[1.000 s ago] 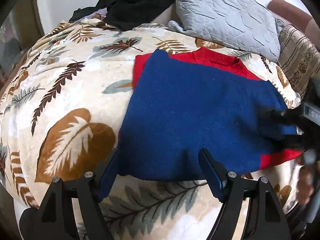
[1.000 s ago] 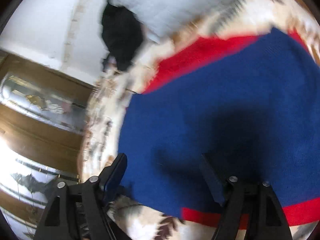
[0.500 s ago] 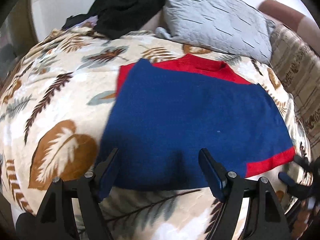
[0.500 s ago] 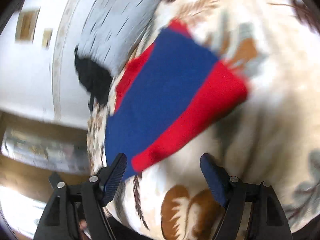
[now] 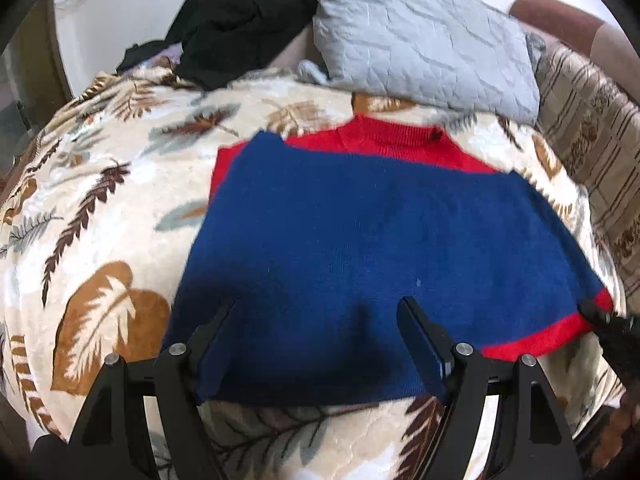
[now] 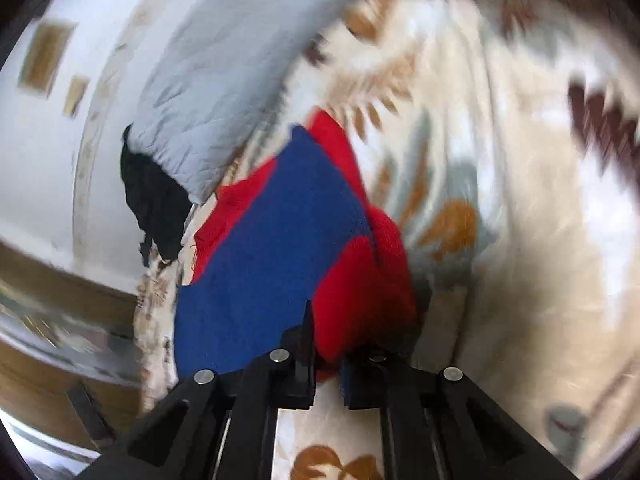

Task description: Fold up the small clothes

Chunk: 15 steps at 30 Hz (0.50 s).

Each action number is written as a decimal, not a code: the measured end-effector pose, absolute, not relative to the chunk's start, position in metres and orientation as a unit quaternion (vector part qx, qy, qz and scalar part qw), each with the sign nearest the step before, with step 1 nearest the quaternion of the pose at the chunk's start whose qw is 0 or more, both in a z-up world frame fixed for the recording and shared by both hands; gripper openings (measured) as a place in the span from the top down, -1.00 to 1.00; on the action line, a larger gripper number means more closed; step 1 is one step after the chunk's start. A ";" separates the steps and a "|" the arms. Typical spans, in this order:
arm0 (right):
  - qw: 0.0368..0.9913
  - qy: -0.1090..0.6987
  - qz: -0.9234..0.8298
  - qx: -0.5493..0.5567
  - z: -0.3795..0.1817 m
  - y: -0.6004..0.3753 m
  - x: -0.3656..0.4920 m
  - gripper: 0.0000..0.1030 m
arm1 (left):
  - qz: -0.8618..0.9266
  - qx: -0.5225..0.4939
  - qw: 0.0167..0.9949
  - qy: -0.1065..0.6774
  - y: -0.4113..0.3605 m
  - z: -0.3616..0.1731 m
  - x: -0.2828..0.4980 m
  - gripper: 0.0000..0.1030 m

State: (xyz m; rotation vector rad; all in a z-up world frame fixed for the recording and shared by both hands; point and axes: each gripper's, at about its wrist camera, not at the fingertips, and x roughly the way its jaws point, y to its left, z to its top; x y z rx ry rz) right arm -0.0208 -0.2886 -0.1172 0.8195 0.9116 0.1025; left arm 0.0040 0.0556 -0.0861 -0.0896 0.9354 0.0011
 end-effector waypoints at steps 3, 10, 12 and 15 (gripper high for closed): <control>0.824 0.464 0.018 0.326 -0.131 -0.287 -0.022 0.64 | 0.000 -0.042 0.883 0.468 0.051 -0.099 0.018 -0.53; 0.833 0.416 0.064 0.360 -0.101 -0.328 -0.040 -0.36 | 0.007 -0.015 0.882 0.472 0.045 -0.121 0.030 -0.58; 0.841 0.405 0.082 0.350 -0.087 -0.331 -0.027 -0.37 | 0.005 -0.014 0.883 0.469 0.044 -0.123 0.030 -0.60; 0.845 0.426 0.107 0.305 -0.079 -0.324 0.026 -0.37 | 0.000 -0.014 0.884 0.468 0.045 -0.124 0.028 -0.62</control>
